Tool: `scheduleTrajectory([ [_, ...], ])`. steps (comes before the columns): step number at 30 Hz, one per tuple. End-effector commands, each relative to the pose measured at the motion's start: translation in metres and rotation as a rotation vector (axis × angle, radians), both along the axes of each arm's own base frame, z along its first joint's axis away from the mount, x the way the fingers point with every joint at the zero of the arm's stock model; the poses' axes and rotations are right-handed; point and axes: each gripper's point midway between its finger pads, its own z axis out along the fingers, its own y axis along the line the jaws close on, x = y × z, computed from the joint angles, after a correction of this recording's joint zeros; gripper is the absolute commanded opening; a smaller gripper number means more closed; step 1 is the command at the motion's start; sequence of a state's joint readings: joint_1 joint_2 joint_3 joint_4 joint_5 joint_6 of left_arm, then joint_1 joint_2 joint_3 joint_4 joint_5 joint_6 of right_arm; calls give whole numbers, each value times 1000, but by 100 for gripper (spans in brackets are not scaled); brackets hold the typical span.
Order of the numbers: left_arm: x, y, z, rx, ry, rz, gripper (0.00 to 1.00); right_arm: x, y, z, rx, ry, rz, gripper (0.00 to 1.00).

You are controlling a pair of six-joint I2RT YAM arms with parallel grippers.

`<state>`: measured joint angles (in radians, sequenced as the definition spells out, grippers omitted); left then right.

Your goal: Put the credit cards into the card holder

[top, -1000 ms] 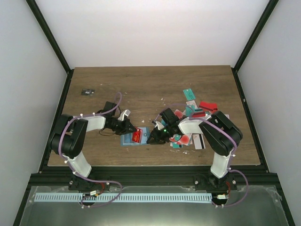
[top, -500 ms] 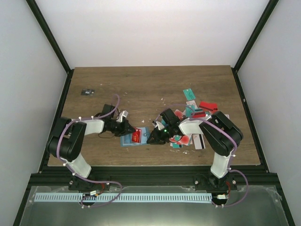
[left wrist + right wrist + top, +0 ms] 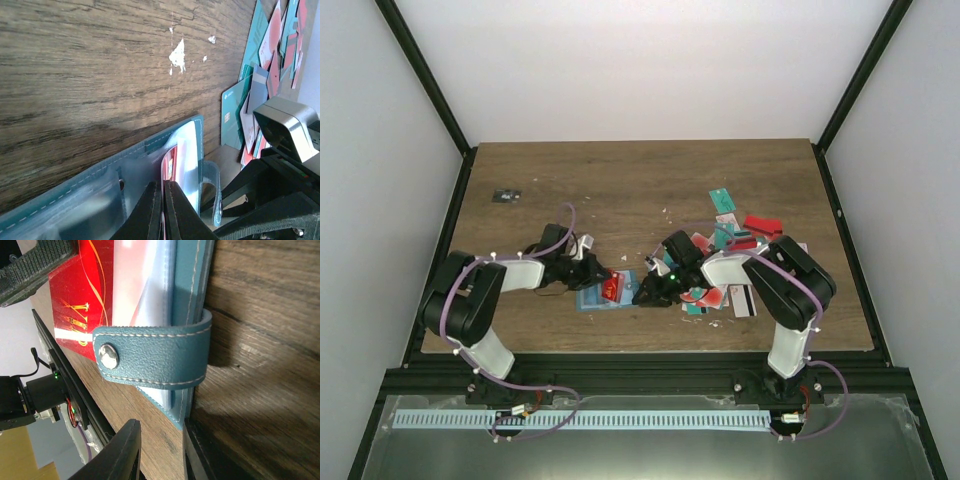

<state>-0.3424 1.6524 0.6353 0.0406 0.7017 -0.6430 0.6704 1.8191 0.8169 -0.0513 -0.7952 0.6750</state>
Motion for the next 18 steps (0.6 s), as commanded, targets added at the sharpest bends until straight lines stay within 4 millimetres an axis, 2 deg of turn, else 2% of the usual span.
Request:
scheduleTrajectory([
  [1,0,3,-13,52,7,55,4,2,-2,-11,-26,7,-14,26],
  [10,3,14,-6,85,-22,120,4,2,-1,-11,-20,7,-10,26],
  [18,-7,5,-17,82,10,123,4,4,1,-10,-12,14,-24,24],
])
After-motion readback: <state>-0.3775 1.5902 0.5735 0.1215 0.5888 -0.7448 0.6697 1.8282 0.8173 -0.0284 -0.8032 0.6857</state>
